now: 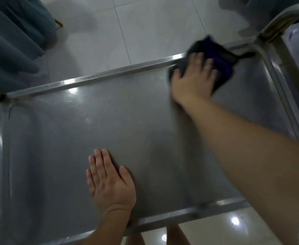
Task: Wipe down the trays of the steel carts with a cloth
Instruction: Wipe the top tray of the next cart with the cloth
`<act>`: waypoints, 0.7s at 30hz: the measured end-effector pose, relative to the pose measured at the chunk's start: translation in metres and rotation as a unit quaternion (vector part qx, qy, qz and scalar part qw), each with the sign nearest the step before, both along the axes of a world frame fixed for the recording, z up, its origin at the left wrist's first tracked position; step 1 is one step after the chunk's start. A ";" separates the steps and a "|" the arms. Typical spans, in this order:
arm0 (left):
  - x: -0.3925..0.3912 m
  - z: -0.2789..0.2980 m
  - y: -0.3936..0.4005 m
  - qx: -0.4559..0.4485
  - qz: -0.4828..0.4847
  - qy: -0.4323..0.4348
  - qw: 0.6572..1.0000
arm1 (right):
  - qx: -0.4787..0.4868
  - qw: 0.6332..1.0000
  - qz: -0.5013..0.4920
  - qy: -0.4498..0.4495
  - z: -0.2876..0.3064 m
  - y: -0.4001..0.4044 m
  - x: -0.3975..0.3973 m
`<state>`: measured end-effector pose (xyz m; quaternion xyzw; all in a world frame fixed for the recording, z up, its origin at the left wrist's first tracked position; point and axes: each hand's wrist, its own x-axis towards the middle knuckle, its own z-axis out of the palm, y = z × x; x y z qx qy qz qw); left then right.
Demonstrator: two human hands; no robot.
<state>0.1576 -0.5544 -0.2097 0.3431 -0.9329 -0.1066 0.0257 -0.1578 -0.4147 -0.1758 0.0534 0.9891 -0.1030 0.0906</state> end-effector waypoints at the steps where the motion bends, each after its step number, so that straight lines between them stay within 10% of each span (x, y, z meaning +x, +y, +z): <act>1: 0.000 0.000 0.000 -0.001 0.001 -0.002 1.000 | -0.013 0.997 0.076 0.006 -0.001 -0.033 0.017; 5: -0.001 0.003 0.001 -0.002 0.008 -0.021 1.000 | -0.035 0.892 0.450 -0.036 0.002 -0.136 0.061; 9: 0.000 0.003 0.001 0.003 0.006 -0.036 0.999 | -0.010 0.828 0.560 -0.038 -0.002 -0.147 0.042; 21: -0.002 0.003 0.004 0.003 0.014 0.016 1.000 | 0.028 0.979 0.200 -0.017 0.000 0.102 -0.093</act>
